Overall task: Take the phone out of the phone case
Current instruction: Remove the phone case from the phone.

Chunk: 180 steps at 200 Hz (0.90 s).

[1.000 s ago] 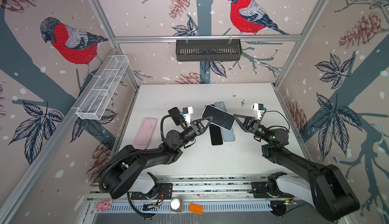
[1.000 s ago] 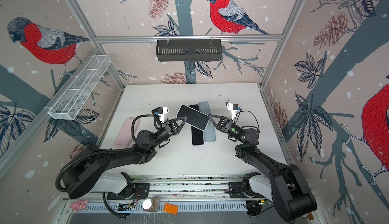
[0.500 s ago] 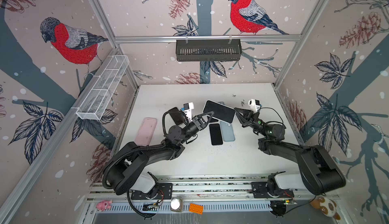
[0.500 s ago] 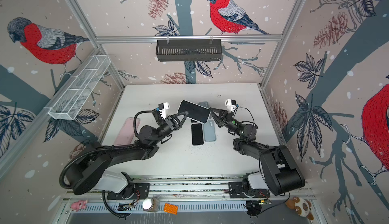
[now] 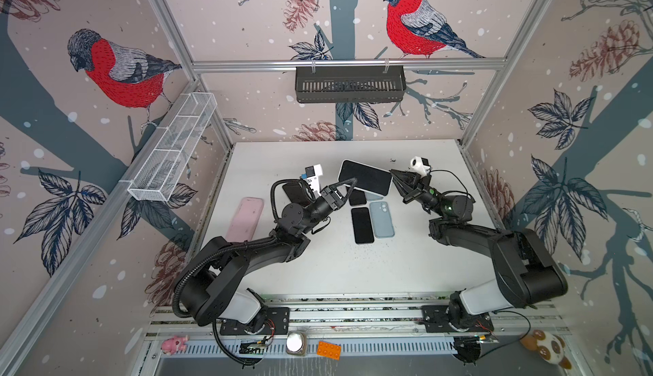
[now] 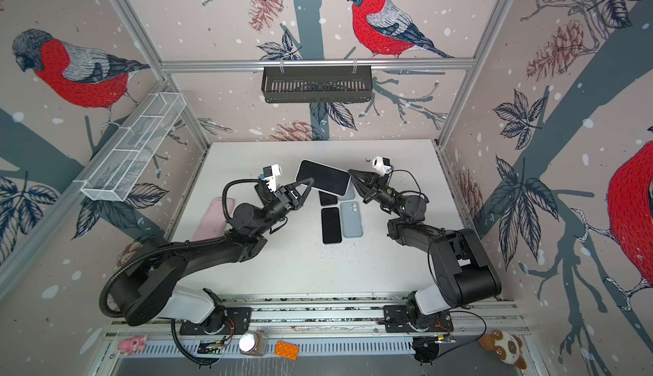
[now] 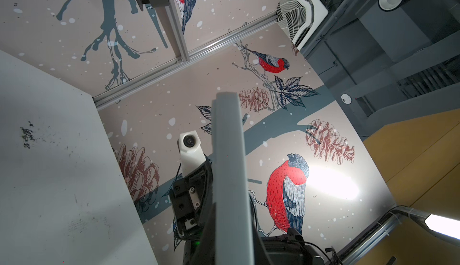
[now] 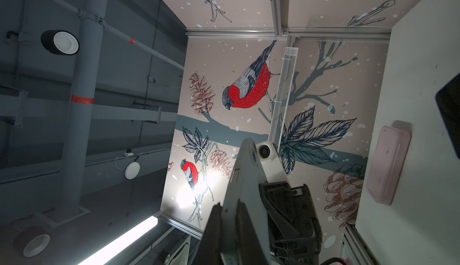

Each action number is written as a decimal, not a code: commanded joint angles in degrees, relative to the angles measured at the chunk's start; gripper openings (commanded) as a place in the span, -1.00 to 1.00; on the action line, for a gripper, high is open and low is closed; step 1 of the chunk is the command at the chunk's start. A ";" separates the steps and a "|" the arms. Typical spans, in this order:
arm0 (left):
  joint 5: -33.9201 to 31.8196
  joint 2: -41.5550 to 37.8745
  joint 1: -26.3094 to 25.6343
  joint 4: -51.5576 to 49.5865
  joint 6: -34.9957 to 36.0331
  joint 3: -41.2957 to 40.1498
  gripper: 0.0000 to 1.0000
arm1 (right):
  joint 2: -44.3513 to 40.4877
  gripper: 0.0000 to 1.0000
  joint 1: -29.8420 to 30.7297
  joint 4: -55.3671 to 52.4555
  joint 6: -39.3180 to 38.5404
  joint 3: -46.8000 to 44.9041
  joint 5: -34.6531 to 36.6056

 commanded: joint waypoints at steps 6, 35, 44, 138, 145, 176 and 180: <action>11.72 -1.65 0.13 23.93 -1.56 1.47 -1.00 | 1.20 -0.80 -1.31 12.61 4.09 1.86 4.43; 11.63 -2.18 0.65 23.89 -1.51 1.92 -1.00 | 2.20 -0.80 -2.18 12.69 5.50 3.54 4.35; 11.61 -2.32 0.92 23.88 -1.39 2.05 -1.00 | 2.52 -0.80 -2.19 12.73 5.70 4.10 4.31; 11.83 -1.44 2.68 23.76 -1.46 3.88 -1.00 | 4.18 -0.74 -2.61 12.68 6.90 5.97 4.40; 11.69 -1.15 2.81 23.83 -1.93 4.01 -1.00 | 4.05 -0.68 -2.74 12.76 6.71 6.14 4.10; 9.49 0.05 3.12 23.17 -5.11 3.09 -1.00 | -0.65 -0.34 -5.74 12.28 1.26 3.50 2.29; 9.15 0.09 3.12 22.62 -5.82 2.92 -1.00 | -1.70 -0.28 -6.11 11.48 -0.15 2.93 1.80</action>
